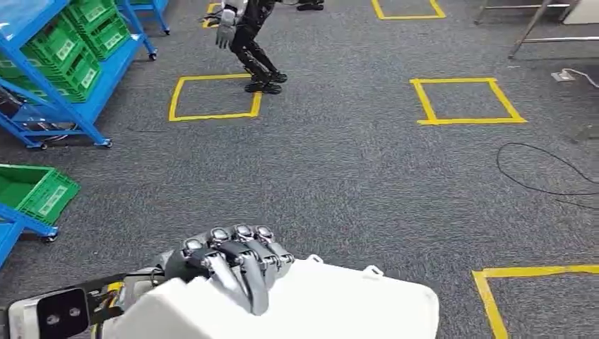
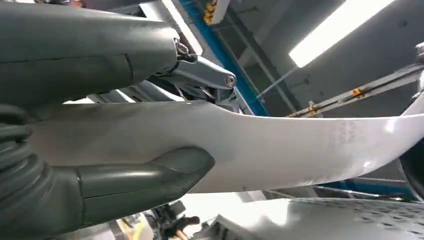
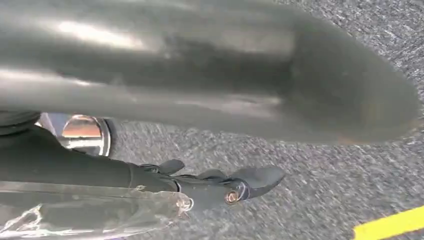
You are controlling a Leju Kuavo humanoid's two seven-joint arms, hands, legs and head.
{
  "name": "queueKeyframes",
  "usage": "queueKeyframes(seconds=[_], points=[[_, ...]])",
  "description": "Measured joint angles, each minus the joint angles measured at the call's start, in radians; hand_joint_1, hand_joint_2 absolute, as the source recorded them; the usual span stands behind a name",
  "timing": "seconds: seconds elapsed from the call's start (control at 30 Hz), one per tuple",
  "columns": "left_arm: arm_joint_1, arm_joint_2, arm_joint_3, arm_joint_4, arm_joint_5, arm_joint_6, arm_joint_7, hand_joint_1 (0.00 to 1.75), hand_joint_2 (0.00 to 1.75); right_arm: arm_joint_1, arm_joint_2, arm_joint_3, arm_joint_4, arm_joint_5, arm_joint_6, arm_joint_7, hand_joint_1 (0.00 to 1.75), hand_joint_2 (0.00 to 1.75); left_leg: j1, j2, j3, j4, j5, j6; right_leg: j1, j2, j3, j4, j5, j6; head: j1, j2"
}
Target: Take the parts from the cabinet and place them on the table.
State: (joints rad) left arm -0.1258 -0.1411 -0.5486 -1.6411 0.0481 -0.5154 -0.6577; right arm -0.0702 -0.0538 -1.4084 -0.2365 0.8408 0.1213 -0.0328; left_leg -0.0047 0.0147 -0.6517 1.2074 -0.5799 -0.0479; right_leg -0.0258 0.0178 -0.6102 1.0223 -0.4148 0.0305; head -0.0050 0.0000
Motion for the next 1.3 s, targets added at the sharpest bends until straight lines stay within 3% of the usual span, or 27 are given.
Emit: queueKeyframes(seconds=[0.03,0.07,0.1,0.17,0.2,0.23,0.33,0.37,0.4,0.43,0.5,0.53,0.57,0.63,0.67,0.7,0.73,0.87,0.93,1.0,1.03,1.07,1.1,1.17,1.2,1.23,1.3], points=[[0.004,0.000,0.000,0.005,-0.001,0.008,0.001,1.75,1.75,0.002,0.001,-0.001,0.000,-0.004,-0.001,0.000,0.00,0.00,0.001,0.000,-0.030,0.055,-0.014,0.000,0.000,0.011,-0.002,0.000,0.000,0.000,0.000,0.000],[0.006,0.000,-0.001,0.006,-0.002,0.015,0.001,1.75,1.75,0.003,0.001,-0.002,0.000,-0.007,-0.001,0.000,0.00,0.00,0.001,-0.001,-0.037,0.064,-0.004,0.001,-0.001,0.019,-0.002,0.000,0.001,0.001,0.000,0.000],[0.007,0.000,-0.001,0.006,-0.003,0.024,0.001,1.75,1.75,0.005,0.001,-0.005,0.000,-0.013,-0.001,-0.001,0.00,0.00,0.002,-0.002,-0.027,0.039,0.027,0.002,-0.002,0.030,-0.002,0.000,0.002,0.002,0.000,0.000],[0.007,-0.004,-0.001,0.006,0.000,0.036,0.002,1.75,1.75,0.003,0.002,-0.008,0.000,-0.022,0.000,-0.005,0.00,0.00,0.006,-0.019,0.041,-0.103,0.118,0.005,-0.006,0.052,-0.001,0.000,0.005,0.009,0.000,0.000],[0.006,-0.006,-0.001,0.006,0.000,0.036,0.004,1.75,1.75,0.003,0.002,-0.010,-0.003,-0.027,0.003,-0.010,0.00,0.00,0.012,-0.060,0.075,-0.169,0.141,0.004,-0.008,0.061,-0.003,0.001,0.006,0.016,-0.001,0.000],[0.006,-0.007,-0.002,0.006,0.000,0.036,0.006,1.75,1.75,0.000,0.002,-0.011,-0.005,-0.032,0.004,-0.015,0.00,0.00,0.015,-0.074,0.089,-0.205,0.131,0.007,-0.002,0.071,-0.011,0.010,0.005,0.024,-0.003,0.000],[0.000,-0.005,-0.008,0.006,0.001,0.022,0.011,1.75,1.75,0.006,0.002,-0.017,-0.006,-0.043,0.018,-0.038,0.00,0.00,0.008,-0.060,0.082,-0.203,0.131,0.025,-0.010,0.089,-0.018,-0.010,0.021,0.046,-0.003,0.000],[-0.006,-0.005,-0.011,0.006,0.000,0.017,0.009,1.75,1.75,0.006,0.002,-0.020,-0.006,-0.048,0.023,-0.050,0.00,0.00,0.016,-0.046,0.083,-0.211,0.137,0.036,-0.010,0.092,-0.023,-0.008,0.020,0.050,-0.004,0.000],[-0.011,-0.005,-0.014,0.006,0.000,0.011,0.003,1.75,1.75,0.004,0.004,-0.023,-0.006,-0.055,0.031,-0.059,0.00,0.00,0.014,-0.039,0.083,-0.211,0.139,0.040,-0.004,0.050,-0.030,0.011,0.005,0.051,0.002,0.000],[-0.014,-0.005,-0.015,0.006,0.002,0.005,-0.005,1.75,1.75,-0.002,0.003,-0.026,-0.006,-0.066,0.041,-0.067,0.00,0.00,0.012,-0.032,0.083,-0.211,0.138,0.046,-0.001,0.019,-0.055,0.067,-0.032,0.051,0.012,0.000],[-0.015,0.000,-0.016,0.006,0.003,-0.004,-0.008,1.75,1.75,-0.014,0.005,-0.034,-0.006,-0.080,0.056,-0.077,0.00,0.00,0.006,-0.009,0.083,-0.211,0.136,0.051,0.001,-0.002,-0.128,0.230,-0.110,0.053,0.013,0.000],[-0.015,0.003,-0.017,0.006,0.002,-0.010,-0.010,1.75,1.75,-0.016,0.006,-0.035,-0.006,-0.084,0.059,-0.079,0.00,0.00,0.004,0.002,0.082,-0.211,0.136,0.052,0.001,-0.006,-0.157,0.300,-0.133,0.052,0.013,0.000],[-0.015,0.005,-0.018,0.006,0.002,-0.014,-0.010,1.75,1.75,-0.015,0.006,-0.035,-0.006,-0.083,0.063,-0.080,0.00,0.00,0.001,0.010,0.083,-0.211,0.135,0.053,0.001,-0.007,-0.159,0.312,-0.128,0.050,0.013,0.000],[-0.016,0.006,-0.019,0.006,0.002,-0.019,-0.011,1.75,1.75,-0.014,0.006,-0.038,-0.006,-0.087,0.071,-0.084,0.00,0.00,-0.001,0.026,0.086,-0.211,0.134,0.054,0.005,-0.011,-0.094,0.204,-0.068,0.044,0.013,0.000],[-0.018,0.006,-0.019,0.006,0.002,-0.020,-0.011,1.75,1.75,-0.015,0.006,-0.040,-0.006,-0.089,0.074,-0.085,0.00,0.00,-0.001,0.033,0.088,-0.211,0.133,0.052,0.007,-0.023,-0.041,0.112,-0.032,0.040,0.013,0.000],[-0.020,0.006,-0.020,0.006,0.002,-0.021,-0.011,1.75,1.75,-0.017,0.006,-0.040,-0.006,-0.090,0.074,-0.085,0.00,0.00,-0.003,0.041,0.091,-0.211,0.131,0.049,0.011,-0.055,0.011,0.025,-0.010,0.035,0.013,0.000],[-0.021,0.006,-0.020,0.006,0.002,-0.022,-0.011,1.75,1.75,-0.021,0.006,-0.040,-0.006,-0.091,0.076,-0.086,0.00,0.00,-0.013,0.045,0.091,-0.207,0.128,0.043,0.019,-0.070,0.019,0.005,-0.021,0.030,0.013,0.000],[-0.023,0.010,-0.023,0.006,0.004,-0.024,-0.014,1.75,1.75,-0.017,0.006,-0.041,-0.006,-0.094,0.063,-0.083,0.00,0.00,-0.012,0.070,0.094,-0.214,0.131,0.026,0.017,-0.032,0.010,0.001,-0.011,0.007,0.012,0.000],[-0.023,0.010,-0.023,0.006,0.006,-0.024,-0.016,1.75,1.75,-0.017,0.006,-0.046,-0.006,-0.108,0.050,-0.071,0.00,0.00,-0.008,0.014,0.073,-0.167,0.088,0.011,0.008,-0.019,0.011,-0.003,-0.005,-0.001,0.009,0.000],[-0.019,0.013,-0.023,0.006,0.001,-0.022,-0.016,1.75,1.75,-0.021,0.006,-0.053,-0.006,-0.119,0.041,-0.052,0.00,0.00,-0.005,-0.001,0.000,-0.012,0.008,0.005,0.006,-0.002,0.006,-0.003,-0.003,-0.005,0.010,0.000],[-0.016,0.014,-0.023,0.006,-0.002,-0.020,-0.016,1.75,1.75,-0.020,0.008,-0.056,-0.006,-0.119,0.039,-0.044,0.00,0.00,-0.004,-0.002,-0.037,0.059,-0.016,0.004,0.006,0.008,0.003,-0.003,-0.002,-0.005,0.010,0.000],[-0.013,0.016,-0.023,0.007,-0.007,-0.019,-0.016,1.75,1.75,-0.019,0.010,-0.058,-0.006,-0.120,0.034,-0.037,0.00,0.00,-0.003,-0.002,-0.057,0.094,-0.016,0.003,0.005,0.017,0.003,-0.003,-0.002,-0.004,0.010,0.000],[-0.012,0.017,-0.023,0.007,-0.011,-0.018,-0.016,1.75,1.75,-0.018,0.013,-0.058,-0.006,-0.119,0.034,-0.034,0.00,0.00,-0.002,-0.003,-0.052,0.079,0.008,0.003,0.004,0.028,0.003,-0.003,-0.001,-0.003,0.010,0.000],[-0.013,0.018,-0.024,0.007,-0.013,-0.016,-0.016,1.75,1.75,-0.019,0.020,-0.058,-0.006,-0.117,0.038,-0.033,0.00,0.00,0.003,-0.012,0.012,-0.053,0.097,0.003,0.000,0.051,0.004,-0.003,0.001,0.002,0.010,0.000],[-0.013,0.018,-0.025,0.006,-0.014,-0.016,-0.016,1.75,1.75,-0.021,0.023,-0.058,-0.006,-0.118,0.042,-0.034,0.00,0.00,0.008,-0.038,0.053,-0.134,0.135,0.001,-0.002,0.061,0.004,-0.003,0.002,0.007,0.010,0.000],[-0.013,0.018,-0.025,0.006,-0.018,-0.015,-0.016,1.75,1.75,-0.023,0.024,-0.058,-0.006,-0.118,0.046,-0.035,0.00,0.00,0.016,-0.088,0.077,-0.189,0.140,-0.001,0.002,0.071,-0.001,0.001,0.002,0.015,0.009,0.000],[-0.013,0.018,-0.026,0.007,-0.021,-0.014,-0.016,1.75,1.75,-0.025,0.027,-0.058,-0.006,-0.118,0.055,-0.040,0.00,0.00,0.013,-0.083,0.081,-0.207,0.128,0.010,-0.003,0.086,-0.014,0.001,0.008,0.028,0.010,0.000]])
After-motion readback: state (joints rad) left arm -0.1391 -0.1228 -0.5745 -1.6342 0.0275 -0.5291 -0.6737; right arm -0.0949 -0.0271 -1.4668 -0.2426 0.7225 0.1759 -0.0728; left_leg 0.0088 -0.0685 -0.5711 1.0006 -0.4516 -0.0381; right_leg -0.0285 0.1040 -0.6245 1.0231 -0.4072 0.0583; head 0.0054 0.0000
